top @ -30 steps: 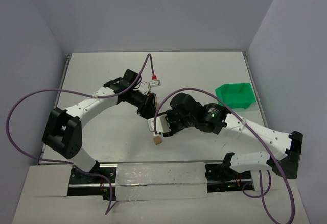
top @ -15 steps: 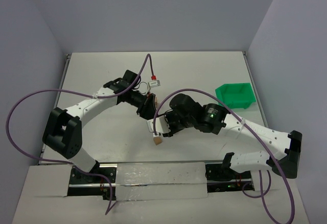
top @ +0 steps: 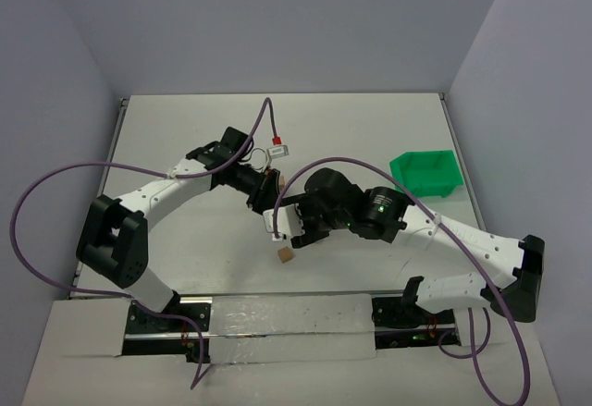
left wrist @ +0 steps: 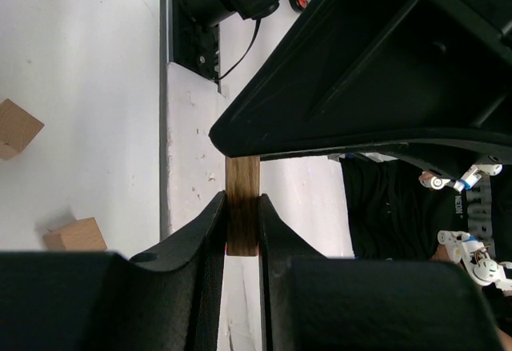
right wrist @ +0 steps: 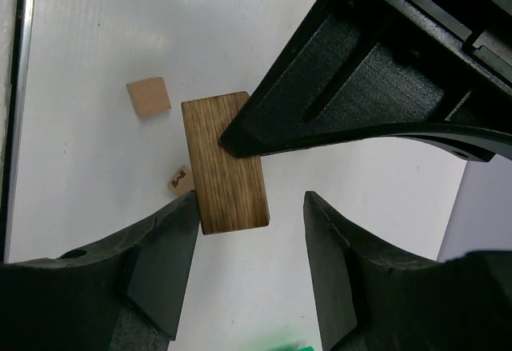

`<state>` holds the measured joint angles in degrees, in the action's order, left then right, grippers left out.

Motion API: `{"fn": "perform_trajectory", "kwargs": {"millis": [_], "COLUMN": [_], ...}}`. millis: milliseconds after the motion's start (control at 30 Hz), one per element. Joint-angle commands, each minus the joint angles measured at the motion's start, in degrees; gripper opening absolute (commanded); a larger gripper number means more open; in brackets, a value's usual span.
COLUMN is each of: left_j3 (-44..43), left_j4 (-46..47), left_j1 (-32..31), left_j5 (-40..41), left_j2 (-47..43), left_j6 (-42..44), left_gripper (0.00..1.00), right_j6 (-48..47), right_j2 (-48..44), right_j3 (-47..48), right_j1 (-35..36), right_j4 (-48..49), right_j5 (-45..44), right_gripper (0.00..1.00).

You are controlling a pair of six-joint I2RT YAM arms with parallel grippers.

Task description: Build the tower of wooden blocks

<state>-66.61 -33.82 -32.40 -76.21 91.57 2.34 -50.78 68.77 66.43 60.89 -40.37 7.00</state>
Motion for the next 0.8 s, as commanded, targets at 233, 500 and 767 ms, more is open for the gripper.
{"fn": "perform_trajectory", "kwargs": {"millis": [233,500,767], "left_j3": [-0.86,-1.22,-1.76], "left_j4": [0.72,-0.34,-1.07], "left_j1": [0.26,0.32,0.23], "left_j5": [-1.13,-1.31,-1.21], "left_j2": [-0.96,-0.12,0.44], "left_j6": [0.4,1.53,2.23], "left_gripper": [0.0,0.0,0.0], "right_j6": [-0.77,-0.65,-0.93], "right_j2": [0.8,1.01,1.26], "right_j3": [2.92,3.6,4.35], "right_j1": [1.28,1.73,2.01], "right_j4": [0.79,0.51,-0.01], "right_j5": [0.47,0.32,0.38], "right_gripper": [0.49,0.55,0.53]}}
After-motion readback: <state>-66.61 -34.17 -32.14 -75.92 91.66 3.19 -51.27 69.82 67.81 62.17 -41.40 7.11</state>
